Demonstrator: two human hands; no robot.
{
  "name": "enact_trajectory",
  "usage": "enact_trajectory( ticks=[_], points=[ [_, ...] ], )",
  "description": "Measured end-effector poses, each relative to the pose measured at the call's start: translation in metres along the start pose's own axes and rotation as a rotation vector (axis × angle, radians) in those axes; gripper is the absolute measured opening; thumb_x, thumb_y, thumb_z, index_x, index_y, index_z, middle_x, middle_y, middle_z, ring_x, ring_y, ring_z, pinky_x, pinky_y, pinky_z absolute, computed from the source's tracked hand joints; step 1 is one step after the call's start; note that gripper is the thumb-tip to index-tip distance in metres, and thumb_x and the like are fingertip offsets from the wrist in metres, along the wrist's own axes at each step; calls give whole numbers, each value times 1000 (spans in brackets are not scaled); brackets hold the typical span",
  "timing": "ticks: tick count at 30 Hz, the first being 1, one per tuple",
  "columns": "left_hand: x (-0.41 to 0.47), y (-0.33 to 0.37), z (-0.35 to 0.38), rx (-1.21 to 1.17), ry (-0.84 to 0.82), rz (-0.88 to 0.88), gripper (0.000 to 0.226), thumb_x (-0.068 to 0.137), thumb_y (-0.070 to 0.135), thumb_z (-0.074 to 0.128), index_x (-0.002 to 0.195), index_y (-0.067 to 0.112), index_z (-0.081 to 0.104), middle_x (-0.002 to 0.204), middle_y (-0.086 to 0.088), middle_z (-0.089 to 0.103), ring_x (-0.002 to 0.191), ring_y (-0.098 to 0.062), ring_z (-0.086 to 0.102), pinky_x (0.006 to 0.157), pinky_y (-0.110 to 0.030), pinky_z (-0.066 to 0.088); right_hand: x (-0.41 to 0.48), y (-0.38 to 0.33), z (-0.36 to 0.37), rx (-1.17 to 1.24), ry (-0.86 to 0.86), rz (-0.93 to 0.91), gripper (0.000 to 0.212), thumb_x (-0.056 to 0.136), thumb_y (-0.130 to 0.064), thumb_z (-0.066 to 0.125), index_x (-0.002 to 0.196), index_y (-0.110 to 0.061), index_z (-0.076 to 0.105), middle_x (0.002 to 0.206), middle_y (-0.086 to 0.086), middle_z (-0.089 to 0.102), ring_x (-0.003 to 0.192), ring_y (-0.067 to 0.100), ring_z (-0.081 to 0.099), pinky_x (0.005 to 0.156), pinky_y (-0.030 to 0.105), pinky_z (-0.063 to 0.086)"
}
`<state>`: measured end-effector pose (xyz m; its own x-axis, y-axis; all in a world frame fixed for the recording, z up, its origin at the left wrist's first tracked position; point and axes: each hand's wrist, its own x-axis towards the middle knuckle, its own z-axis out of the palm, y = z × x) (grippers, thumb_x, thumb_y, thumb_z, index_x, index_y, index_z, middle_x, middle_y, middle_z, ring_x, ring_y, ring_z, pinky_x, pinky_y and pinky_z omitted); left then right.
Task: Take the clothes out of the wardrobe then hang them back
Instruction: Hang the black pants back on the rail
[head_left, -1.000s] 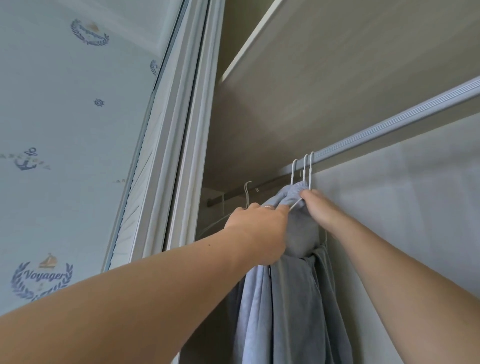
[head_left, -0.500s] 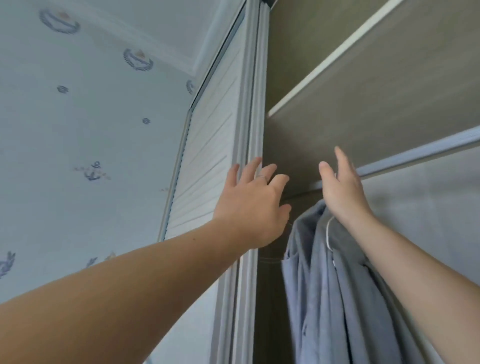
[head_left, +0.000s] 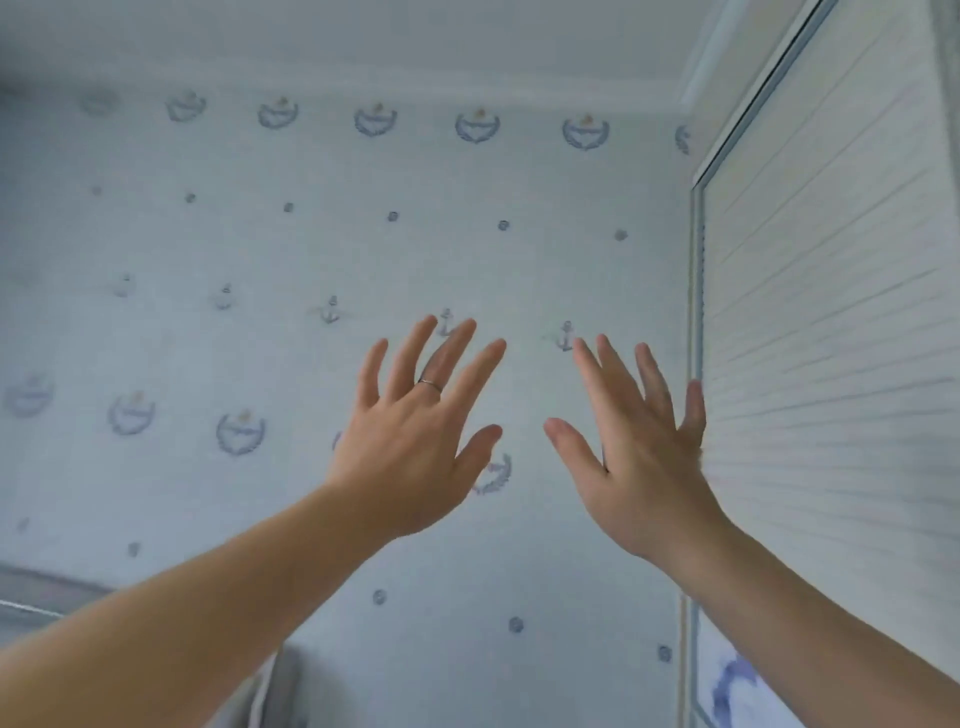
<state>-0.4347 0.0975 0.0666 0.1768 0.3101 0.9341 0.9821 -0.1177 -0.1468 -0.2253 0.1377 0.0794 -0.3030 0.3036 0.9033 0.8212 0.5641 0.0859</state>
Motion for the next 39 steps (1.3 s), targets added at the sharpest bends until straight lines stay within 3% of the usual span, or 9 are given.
enact_trajectory(
  ticks=[10,19,25,30,34,39],
  points=[
    [-279,-211,-123,319,-350,-378,72,98,65,22,160,34,4,169,3,3,154,-22,-14,122,-53,-4,-97,-303,151,561,-368,-261,71,91,-68,11,153,-42,-11,161,-20,-17,147,10,-24,116,51,-19],
    [-532,-300,-241,563,-632,-887,72,97,66,18,159,33,9,168,1,7,155,-26,-3,122,-56,5,-224,-555,242,921,-743,-472,71,90,-68,14,153,-44,-7,162,-21,-11,148,9,-20,115,48,-19],
    [-661,-349,-288,640,-728,-1201,74,91,69,7,158,40,-2,168,7,-4,152,-19,-17,121,-46,-11,-287,-693,300,959,-942,-638,75,87,-71,13,153,-43,-8,163,-16,-10,149,12,-20,117,53,-16],
    [-749,-385,-315,629,-796,-1511,79,86,71,4,159,40,4,168,6,1,154,-20,-12,123,-46,-5,-329,-785,347,931,-1138,-707,79,81,-74,6,152,-45,-12,163,-18,-12,148,12,-21,116,50,-18],
    [-806,-409,-333,575,-867,-1731,68,100,63,24,159,38,3,169,5,0,154,-22,-11,123,-48,-2,-362,-847,375,853,-1283,-801,77,84,-72,9,152,-44,-16,163,-16,-15,149,14,-19,117,52,-15],
    [-869,-426,-354,517,-890,-1893,67,101,61,28,159,37,6,168,6,3,154,-21,-7,123,-47,1,-400,-912,393,766,-1430,-822,69,99,-58,26,154,-39,-11,163,-14,-12,150,17,-17,118,53,-12]
  ],
)
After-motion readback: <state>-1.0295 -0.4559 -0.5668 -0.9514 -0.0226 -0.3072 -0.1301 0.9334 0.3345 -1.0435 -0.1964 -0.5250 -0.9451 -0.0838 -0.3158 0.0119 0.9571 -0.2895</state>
